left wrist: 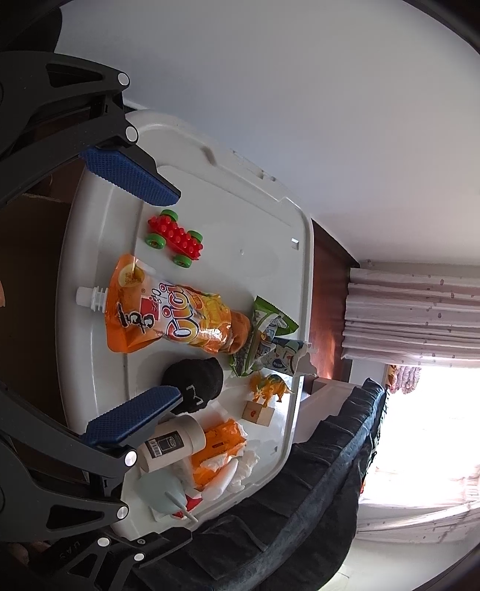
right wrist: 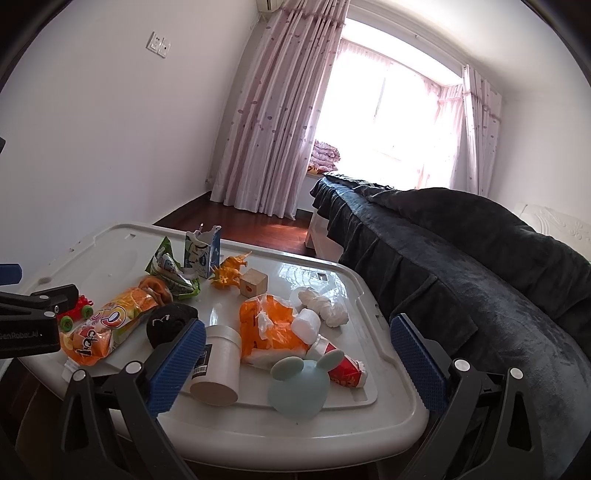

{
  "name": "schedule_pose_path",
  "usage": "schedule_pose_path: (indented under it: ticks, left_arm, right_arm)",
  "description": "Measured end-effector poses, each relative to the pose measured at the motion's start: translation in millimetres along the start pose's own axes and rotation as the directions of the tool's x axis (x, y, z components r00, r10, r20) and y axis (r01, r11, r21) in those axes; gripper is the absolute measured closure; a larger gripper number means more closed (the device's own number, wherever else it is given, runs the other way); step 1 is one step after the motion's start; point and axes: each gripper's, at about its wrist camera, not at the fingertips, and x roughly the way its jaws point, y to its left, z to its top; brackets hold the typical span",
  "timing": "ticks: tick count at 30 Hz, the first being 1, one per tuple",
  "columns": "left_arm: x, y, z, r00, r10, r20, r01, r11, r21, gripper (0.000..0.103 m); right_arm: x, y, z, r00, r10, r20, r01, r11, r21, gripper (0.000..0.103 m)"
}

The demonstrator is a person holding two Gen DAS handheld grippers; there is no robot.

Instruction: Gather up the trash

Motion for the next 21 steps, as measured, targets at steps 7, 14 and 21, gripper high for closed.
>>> schedule_pose_path:
  ticks: [7, 14, 21]
  left_arm:
    - [6, -9, -2, 0.999, 0.006, -0.053, -0.004, 0.999, 0.043, 0.008]
    - [1, -14, -2, 0.996, 0.071, -0.054, -0.066, 0.995, 0.078, 0.007]
    - [-6, -8, 0, 1.0, -0.004, -0.026, 0.004, 1.0, 0.023, 0.008]
  right_arm:
    - [-4, 1, 3, 1.0, 0.006, 0.014, -0.006, 1.0, 0.0, 0.004]
    - [-6, -2, 3, 0.999, 0.01, 0.03, -0.01, 1.0, 0.006, 0.004]
    - [-6, -2, 5, 0.999, 0.004, 0.032, -0.005, 1.0, 0.014, 0.004]
